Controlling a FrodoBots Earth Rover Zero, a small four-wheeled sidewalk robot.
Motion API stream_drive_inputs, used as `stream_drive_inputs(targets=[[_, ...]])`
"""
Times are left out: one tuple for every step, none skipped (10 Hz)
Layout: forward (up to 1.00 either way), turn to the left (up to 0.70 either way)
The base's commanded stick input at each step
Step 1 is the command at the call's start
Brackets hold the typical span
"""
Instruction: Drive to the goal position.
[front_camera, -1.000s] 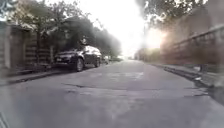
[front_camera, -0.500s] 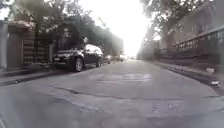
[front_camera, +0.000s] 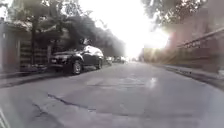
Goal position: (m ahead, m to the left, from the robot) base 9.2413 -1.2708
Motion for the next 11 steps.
stream_drive_inputs(targets=[[0.87, -0.35], [0.87, -0.34], [0.87, -0.26], [0.87, -0.08], [0.87, 0.0], [0.86, 0.0], [0.86, -0.04], [0.86, -0.31], [0.86, -0.34], [0.86, -0.34], [0.86, -0.34]])
